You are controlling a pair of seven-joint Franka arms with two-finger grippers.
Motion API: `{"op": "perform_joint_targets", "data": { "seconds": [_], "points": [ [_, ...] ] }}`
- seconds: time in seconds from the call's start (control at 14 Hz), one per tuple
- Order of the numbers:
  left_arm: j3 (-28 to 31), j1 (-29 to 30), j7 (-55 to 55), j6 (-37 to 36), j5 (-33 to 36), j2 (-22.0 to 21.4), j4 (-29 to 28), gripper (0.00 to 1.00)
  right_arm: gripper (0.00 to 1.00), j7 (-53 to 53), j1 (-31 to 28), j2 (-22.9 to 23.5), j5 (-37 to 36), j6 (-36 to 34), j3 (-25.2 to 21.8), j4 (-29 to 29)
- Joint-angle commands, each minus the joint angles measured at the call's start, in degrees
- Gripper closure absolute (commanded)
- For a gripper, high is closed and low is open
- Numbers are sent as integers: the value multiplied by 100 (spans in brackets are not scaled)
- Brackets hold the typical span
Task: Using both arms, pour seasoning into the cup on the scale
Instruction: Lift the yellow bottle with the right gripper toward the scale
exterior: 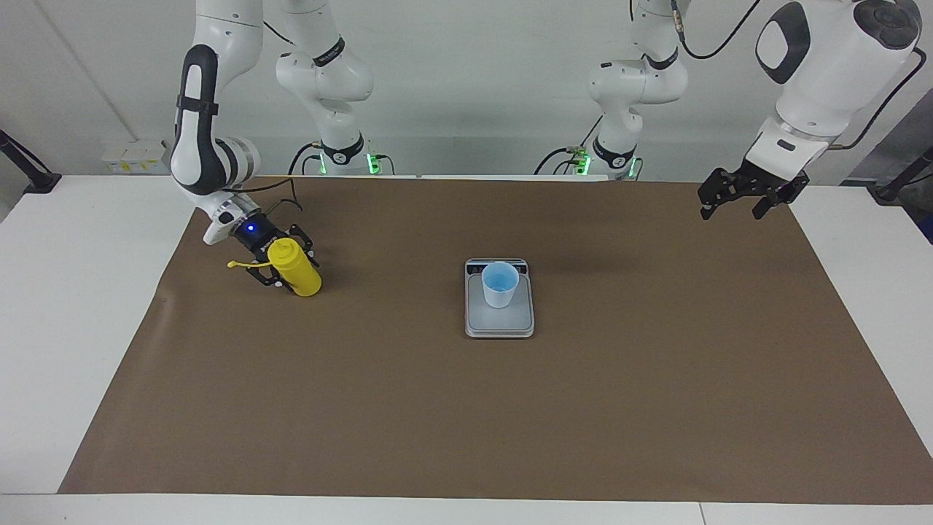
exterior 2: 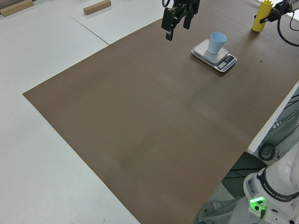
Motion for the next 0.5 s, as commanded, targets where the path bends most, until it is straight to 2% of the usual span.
{"op": "perform_joint_targets", "data": {
  "seconds": [0.0,0.21,0.43],
  "points": [
    [-64,-11,53,-105,120,-97,-81,0,82,171,113,64,150,77,40,115],
    [-64,41,62,-105,120,-97,-72,0,84,574,209,-24,-51,94,49,361],
    [-64,112,97,-79,102,-97,24,0,84,1312,516,-156,-700,295,58,738]
  ]
}}
